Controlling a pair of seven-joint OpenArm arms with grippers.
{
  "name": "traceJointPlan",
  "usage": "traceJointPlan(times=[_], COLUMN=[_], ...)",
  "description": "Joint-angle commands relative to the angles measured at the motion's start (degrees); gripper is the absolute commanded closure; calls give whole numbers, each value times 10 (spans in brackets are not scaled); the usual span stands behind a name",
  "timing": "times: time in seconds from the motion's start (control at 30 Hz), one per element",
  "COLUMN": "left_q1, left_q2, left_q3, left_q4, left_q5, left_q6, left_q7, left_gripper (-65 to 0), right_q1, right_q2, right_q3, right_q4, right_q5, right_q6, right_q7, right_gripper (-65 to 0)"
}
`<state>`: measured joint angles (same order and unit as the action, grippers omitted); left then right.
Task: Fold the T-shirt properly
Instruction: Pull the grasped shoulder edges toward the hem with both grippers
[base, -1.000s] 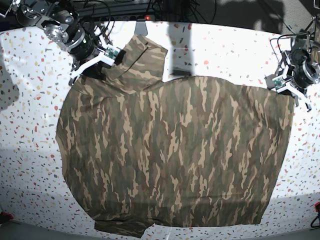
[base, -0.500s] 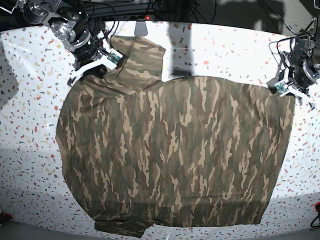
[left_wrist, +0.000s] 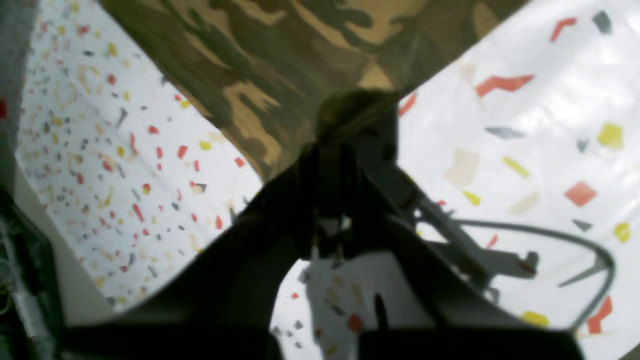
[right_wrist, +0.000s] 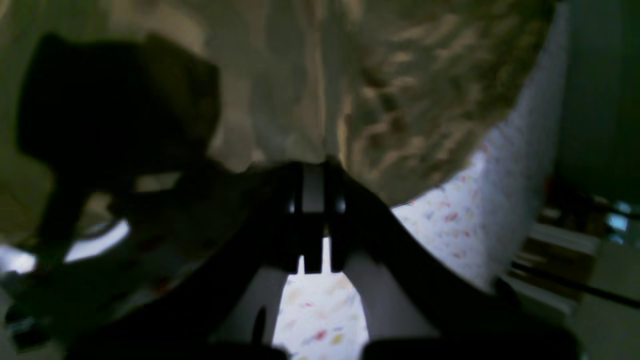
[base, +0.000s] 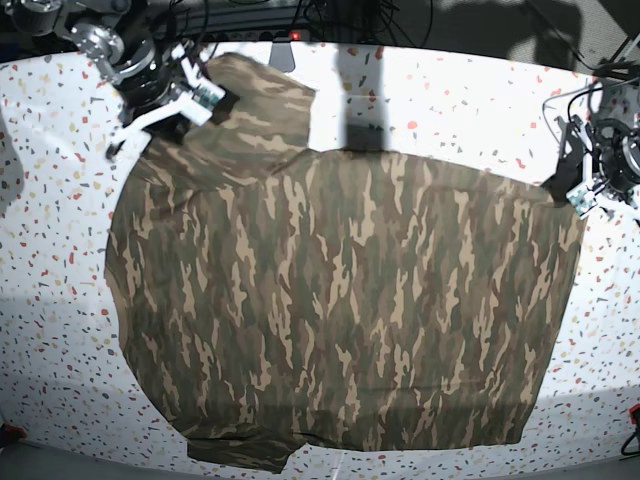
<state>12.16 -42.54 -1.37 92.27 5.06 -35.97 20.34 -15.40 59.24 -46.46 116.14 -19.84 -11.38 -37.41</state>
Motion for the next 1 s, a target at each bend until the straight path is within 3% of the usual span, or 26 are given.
traceJointPlan(times=[0.0, 0.1, 0.27, 0.37, 0.43, 0.5, 0.63, 0.97], left_q1=[-7, -8, -8, -8, -9, -13, -38, -125], left_q2=[-13, -13, -12, -2, 8, 17, 30, 40], left_q3=[-7, -10, -10, -10, -10, -10, -10, -7], left_q4=[13, 16, 12, 3, -4, -15, -41, -116], left_q5=[-2, -9, -30, -32, -31, -31, -32, -32], left_q6=[25, 72, 103, 108, 108, 120, 135, 135], left_q7=[-4, -7, -29, -58, -76, -97, -116, -149], left_gripper=[0, 0, 0, 0, 0, 0, 0, 0], right_q1=[4, 5, 5, 5, 11, 28, 79, 183], right_q2=[12, 12, 9, -9, -27, -46, -76, -99], right_q3=[10, 33, 91, 128, 149, 158, 158, 157], right_q4=[11, 12, 11, 2, -12, -32, -65, -107], right_q5=[-9, 5, 61, 93, 114, 142, 178, 250], right_q6=[-12, -12, -11, -6, 15, 35, 47, 92], right_q7=[-1, 0, 26, 47, 62, 74, 85, 90], right_gripper=[0, 0, 0, 0, 0, 0, 0, 0])
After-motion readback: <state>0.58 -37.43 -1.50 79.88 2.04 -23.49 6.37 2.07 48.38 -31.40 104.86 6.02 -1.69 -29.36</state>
